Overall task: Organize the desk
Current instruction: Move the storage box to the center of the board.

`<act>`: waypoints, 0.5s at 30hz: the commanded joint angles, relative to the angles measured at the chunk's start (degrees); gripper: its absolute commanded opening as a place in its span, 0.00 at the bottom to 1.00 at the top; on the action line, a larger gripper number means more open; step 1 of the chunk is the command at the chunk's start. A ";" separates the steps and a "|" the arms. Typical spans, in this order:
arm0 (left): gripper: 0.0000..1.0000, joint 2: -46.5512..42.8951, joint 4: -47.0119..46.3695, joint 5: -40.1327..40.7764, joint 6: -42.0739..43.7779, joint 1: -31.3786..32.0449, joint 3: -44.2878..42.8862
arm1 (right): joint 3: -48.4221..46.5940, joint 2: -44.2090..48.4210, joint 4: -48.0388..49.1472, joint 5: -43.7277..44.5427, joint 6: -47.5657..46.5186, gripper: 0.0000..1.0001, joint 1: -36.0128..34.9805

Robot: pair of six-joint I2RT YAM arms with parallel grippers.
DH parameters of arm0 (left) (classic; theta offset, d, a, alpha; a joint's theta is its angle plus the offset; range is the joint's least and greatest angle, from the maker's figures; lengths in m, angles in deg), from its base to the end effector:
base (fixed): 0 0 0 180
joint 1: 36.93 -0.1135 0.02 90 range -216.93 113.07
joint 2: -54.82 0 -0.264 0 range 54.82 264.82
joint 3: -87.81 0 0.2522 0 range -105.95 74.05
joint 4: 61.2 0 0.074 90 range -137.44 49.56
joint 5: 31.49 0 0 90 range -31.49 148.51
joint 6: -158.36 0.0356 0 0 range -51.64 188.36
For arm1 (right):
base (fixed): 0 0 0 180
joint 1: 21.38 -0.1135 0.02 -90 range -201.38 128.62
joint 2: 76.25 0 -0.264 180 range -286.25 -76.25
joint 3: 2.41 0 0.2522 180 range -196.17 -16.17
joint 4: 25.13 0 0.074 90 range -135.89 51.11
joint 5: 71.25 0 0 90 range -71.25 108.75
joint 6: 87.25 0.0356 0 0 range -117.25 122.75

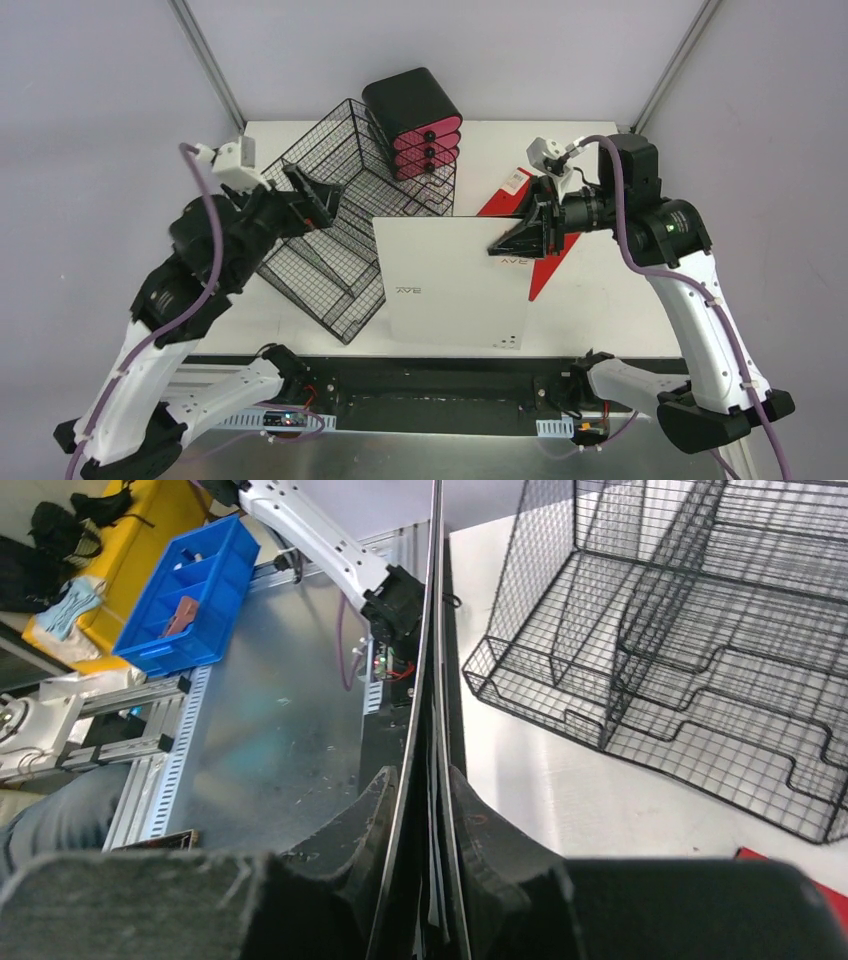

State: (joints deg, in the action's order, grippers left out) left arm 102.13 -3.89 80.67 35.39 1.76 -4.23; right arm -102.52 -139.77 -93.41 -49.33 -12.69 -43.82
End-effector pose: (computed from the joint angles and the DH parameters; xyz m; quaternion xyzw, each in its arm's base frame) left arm 0.1056 -0.0674 0.4617 -0.0818 0.7708 -0.2377 0.5854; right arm 0.1529 0.0989 0.4543 -0.4928 0.5960 0.5126 0.3731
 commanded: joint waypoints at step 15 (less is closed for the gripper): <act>0.99 -8.78 -11.55 -7.50 19.22 0.50 -8.76 | -10.78 -11.55 24.61 19.33 19.86 0.00 -21.04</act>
State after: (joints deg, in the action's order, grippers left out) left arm 95.18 -11.45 73.28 52.79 1.76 -11.25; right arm -108.18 -149.78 -79.53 -35.49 0.73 -63.18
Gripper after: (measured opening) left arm 0.991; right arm 0.228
